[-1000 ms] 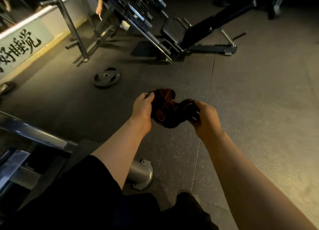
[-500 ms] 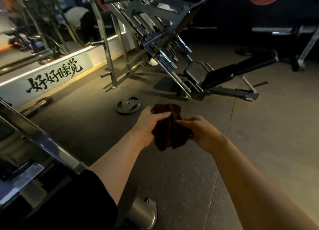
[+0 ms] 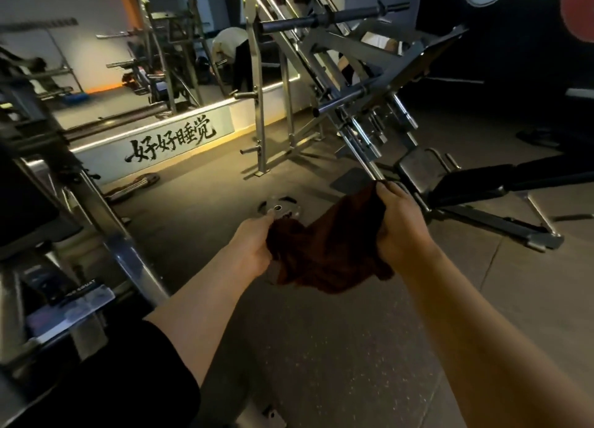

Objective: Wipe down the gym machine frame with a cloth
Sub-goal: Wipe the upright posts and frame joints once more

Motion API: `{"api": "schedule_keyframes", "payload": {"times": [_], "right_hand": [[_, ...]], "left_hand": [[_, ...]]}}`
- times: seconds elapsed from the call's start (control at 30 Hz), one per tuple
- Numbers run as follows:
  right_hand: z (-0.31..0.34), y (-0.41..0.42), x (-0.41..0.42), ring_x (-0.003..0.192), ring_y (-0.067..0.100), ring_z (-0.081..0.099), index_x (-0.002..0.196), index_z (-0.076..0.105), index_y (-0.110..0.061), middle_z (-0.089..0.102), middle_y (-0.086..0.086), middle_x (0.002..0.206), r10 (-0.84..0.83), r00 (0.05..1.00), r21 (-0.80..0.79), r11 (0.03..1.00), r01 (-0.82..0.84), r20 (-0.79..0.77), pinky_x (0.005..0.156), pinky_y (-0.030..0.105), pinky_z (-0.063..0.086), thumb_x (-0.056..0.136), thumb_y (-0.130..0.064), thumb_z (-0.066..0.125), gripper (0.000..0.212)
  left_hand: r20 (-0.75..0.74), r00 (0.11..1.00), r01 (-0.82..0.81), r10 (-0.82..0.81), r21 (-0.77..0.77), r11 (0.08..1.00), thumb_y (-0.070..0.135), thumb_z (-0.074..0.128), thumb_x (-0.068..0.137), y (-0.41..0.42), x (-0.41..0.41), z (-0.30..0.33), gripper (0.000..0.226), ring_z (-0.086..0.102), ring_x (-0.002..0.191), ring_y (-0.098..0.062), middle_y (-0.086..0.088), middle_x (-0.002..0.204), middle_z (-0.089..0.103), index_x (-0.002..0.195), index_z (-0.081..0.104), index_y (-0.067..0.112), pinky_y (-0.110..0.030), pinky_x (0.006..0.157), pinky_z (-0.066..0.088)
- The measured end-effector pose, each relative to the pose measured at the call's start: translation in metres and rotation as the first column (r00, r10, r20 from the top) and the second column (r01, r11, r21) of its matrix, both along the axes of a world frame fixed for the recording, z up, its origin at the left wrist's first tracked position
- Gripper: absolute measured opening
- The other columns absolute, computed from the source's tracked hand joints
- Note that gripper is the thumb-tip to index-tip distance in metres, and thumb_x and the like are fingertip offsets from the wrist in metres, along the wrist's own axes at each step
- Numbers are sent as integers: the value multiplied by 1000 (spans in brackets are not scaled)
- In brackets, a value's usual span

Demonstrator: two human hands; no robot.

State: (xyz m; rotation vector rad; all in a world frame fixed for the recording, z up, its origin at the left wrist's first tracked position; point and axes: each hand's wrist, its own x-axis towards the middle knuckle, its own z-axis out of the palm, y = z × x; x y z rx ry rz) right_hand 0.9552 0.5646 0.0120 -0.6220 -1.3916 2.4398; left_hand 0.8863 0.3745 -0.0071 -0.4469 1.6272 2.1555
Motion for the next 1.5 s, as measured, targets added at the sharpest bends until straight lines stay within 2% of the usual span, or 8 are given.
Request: {"api": "schedule_keyframes", "payload": {"times": [0.23, 0.33, 0.7, 0.83, 1.0, 1.23, 1.37, 1.5], "right_hand": [[8, 54, -77, 69, 9, 66, 97, 66, -16, 67, 5, 91, -97, 990, 162, 984, 79, 106, 54, 23, 49, 99, -19, 53, 13], [9, 81, -130, 74, 9, 62, 95, 64, -17, 63, 1, 88, -143, 984, 311, 945, 102, 109, 58, 22, 47, 99, -16, 52, 12], [31, 160, -305, 82, 16, 64, 103, 69, -12, 65, 5, 102, -71, 996, 617, 786, 25, 49, 77, 35, 60, 92, 3, 54, 23], [30, 197, -356, 77, -2, 56, 107, 69, -10, 65, -3, 96, 44, 999, 859, 510, -40, 21, 52, 3, 44, 84, 0, 68, 25], [36, 238, -429, 77, 6, 59, 98, 66, -12, 63, -1, 89, 216, 975, 934, 334, -131, 59, 58, 12, 37, 93, -17, 61, 8], [29, 182, -495, 88, 17, 55, 103, 59, -10, 57, 1, 92, 586, 795, 894, 260, -365, 155, 75, 31, 45, 98, -23, 49, 17], [16, 120, -500, 84, 16, 61, 95, 65, -15, 65, 4, 91, 822, 532, 686, 268, -676, 204, 68, 26, 49, 100, -26, 47, 21], [8, 73, -539, 92, 17, 67, 91, 75, -20, 72, -1, 90, 899, 418, 573, 275, -772, 132, 81, 28, 54, 96, -18, 55, 20]], "left_hand": [[-57, 994, -83, 89, 106, 991, 1, 56, 93, 25, -84, 17, 16, 64, 99, -25, -13, 104, 65, 97, 67, 10, -35, 86, 54], [-133, 988, -63, 74, 87, 994, -2, 57, 90, 43, -146, 22, 20, 64, 104, -26, -14, 113, 64, 99, 69, 10, -32, 84, 55], [-582, 799, -323, -149, -625, 710, -5, 66, 82, 93, -304, 52, 31, 55, 109, -19, -2, 110, 65, 103, 72, 17, -33, 89, 49], [-633, 765, -438, -118, -645, 626, 6, 69, 84, 124, -344, 55, 15, 57, 101, -16, -2, 101, 66, 94, 69, 18, -25, 78, 45], [-608, 793, -485, -23, -655, 579, 38, 66, 83, 152, -380, 48, 12, 59, 99, -22, -7, 104, 63, 86, 67, 27, -41, 84, 53], [-183, 913, -408, 365, -426, 807, 30, 50, 100, 200, -390, 17, 31, 63, 105, -28, -12, 107, 68, 109, 67, 6, -41, 95, 50], [-72, 889, -458, 453, -113, 882, 43, 63, 91, 189, -389, 10, 42, 66, 107, -26, -9, 109, 71, 113, 66, 7, -42, 97, 50], [-182, 847, -532, 500, -312, 787, 19, 74, 81, 132, -407, 3, 29, 69, 83, -21, -11, 94, 70, 106, 65, 6, -32, 75, 56]]}}
